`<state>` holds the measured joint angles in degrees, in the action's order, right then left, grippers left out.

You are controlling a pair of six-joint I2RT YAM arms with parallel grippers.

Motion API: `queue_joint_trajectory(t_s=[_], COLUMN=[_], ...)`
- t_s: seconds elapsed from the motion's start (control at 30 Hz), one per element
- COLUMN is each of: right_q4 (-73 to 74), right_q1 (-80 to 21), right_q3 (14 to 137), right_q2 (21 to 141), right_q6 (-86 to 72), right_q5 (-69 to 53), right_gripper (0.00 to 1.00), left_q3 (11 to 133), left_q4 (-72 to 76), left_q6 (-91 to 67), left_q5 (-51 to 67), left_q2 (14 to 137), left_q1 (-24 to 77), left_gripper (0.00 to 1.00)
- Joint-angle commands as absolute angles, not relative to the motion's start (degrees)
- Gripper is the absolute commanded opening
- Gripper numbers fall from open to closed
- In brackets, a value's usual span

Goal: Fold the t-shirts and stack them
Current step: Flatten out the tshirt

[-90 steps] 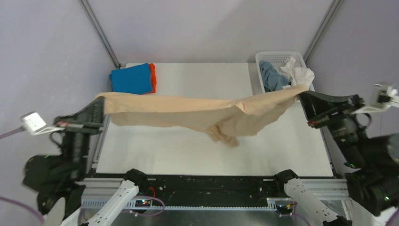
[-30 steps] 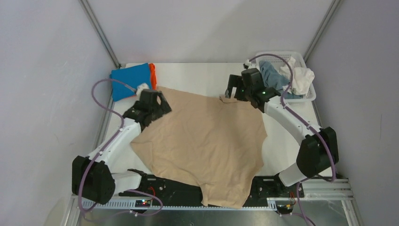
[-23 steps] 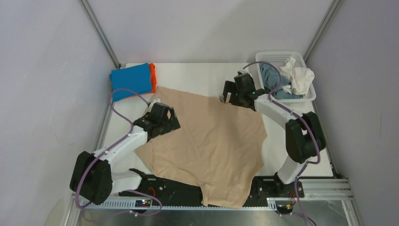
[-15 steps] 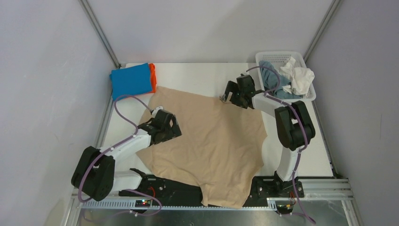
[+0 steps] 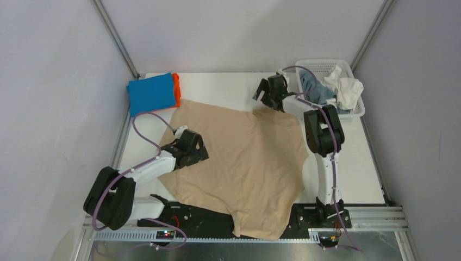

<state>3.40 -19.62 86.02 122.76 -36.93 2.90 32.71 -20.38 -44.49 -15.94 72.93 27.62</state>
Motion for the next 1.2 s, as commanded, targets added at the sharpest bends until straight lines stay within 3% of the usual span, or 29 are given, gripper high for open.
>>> queue_joint_trajectory(t_s=[0.0,0.23,0.37,0.57,0.8,0.93,1.17], right_q4=[6.3,6.9,15.0,21.6,30.4,31.8,29.3], right_q1=[-18.6,-17.1,-18.1,-22.8,-29.8,-32.4,-29.8], right_q3=[102.6,122.3,124.7,97.4,68.2,59.3,56.2], right_q2=[131.7,140.9,136.4,113.1,94.1,87.6,89.3], right_q6=[-39.3,-40.4,-32.4,-26.5,-32.0,-34.8,-33.8], right_q5=[9.8,8.9,3.3,7.0,15.0,15.5,13.7], right_gripper=[1.00,0.99,0.99,0.99,0.99,0.99,1.00], left_q3=[29.9,28.4,29.9,32.4,37.0,39.2,44.1], left_q4=[-20.5,-20.5,-20.4,-20.5,-21.4,-22.1,-22.0], left_q6=[-44.8,-44.2,-43.9,-43.5,-42.2,-41.1,-39.2], left_q5=[-15.9,-14.9,-14.6,-15.7,-19.8,-21.0,-17.1], left_q2=[74.4,72.5,72.1,69.1,66.3,67.2,77.2], left_q1=[27.9,27.9,27.9,27.9,27.2,25.5,22.0], left_gripper=[1.00,1.00,1.00,1.00,1.00,1.00,1.00])
